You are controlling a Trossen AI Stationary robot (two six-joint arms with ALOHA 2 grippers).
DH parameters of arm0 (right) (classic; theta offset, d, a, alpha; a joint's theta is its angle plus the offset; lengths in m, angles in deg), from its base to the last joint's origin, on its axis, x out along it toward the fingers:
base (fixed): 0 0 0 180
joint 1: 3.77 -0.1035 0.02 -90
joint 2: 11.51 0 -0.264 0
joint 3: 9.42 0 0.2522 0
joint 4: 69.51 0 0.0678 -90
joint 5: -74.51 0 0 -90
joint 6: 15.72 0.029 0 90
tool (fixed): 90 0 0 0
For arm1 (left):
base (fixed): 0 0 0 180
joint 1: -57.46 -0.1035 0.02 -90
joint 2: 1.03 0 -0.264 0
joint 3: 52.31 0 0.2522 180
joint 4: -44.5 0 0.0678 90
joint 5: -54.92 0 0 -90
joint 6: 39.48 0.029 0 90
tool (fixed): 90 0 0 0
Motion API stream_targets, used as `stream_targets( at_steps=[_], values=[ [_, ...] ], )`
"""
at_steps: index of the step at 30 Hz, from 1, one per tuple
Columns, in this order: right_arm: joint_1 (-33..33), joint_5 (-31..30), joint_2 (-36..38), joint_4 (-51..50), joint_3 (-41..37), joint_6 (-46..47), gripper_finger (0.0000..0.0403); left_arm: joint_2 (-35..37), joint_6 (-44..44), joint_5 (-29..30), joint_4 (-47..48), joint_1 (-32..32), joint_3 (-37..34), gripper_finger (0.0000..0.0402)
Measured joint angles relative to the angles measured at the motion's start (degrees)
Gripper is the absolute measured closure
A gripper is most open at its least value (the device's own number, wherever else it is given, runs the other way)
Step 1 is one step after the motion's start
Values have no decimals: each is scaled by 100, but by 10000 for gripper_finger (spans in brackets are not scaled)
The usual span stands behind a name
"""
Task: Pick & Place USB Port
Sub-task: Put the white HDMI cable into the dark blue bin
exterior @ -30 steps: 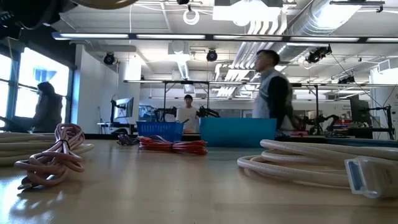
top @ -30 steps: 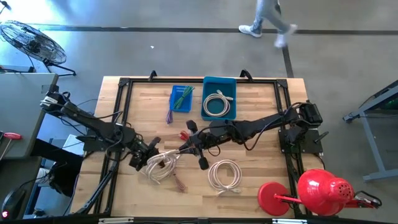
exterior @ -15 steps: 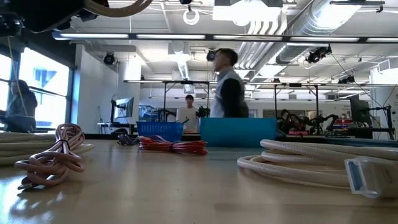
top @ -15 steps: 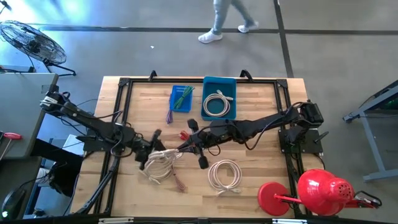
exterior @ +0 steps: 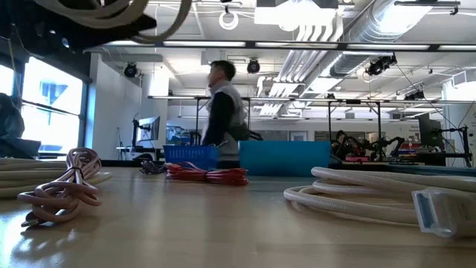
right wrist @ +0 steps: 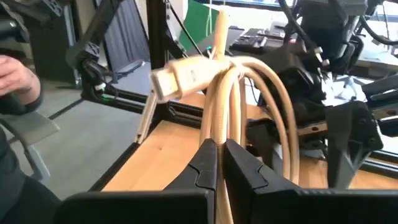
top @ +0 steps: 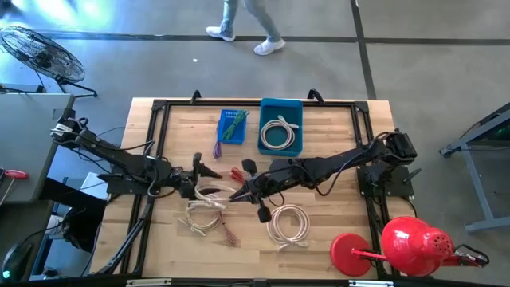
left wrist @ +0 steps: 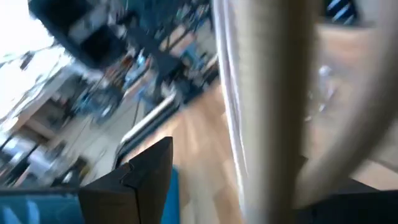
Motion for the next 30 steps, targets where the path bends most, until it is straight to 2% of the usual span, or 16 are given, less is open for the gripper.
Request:
stream_targets(
  at_steps=[5, 9, 15, 30],
  values=[
    [-154, -906, 281, -452, 0, -222, 401, 0, -161, 845, 404, -1, -2, 179],
    [-187, -1660, 483, -1093, 0, -228, 401, -2, -332, 1106, 691, 2, -9, 179],
    [-110, -3098, 650, -1889, 5, -251, 401, -5, -603, 1349, 1148, 2, -17, 179],
    [470, -4861, 687, -2961, 7, -241, 401, -9, -894, 1541, 1419, 9, -31, 179]
  ],
)
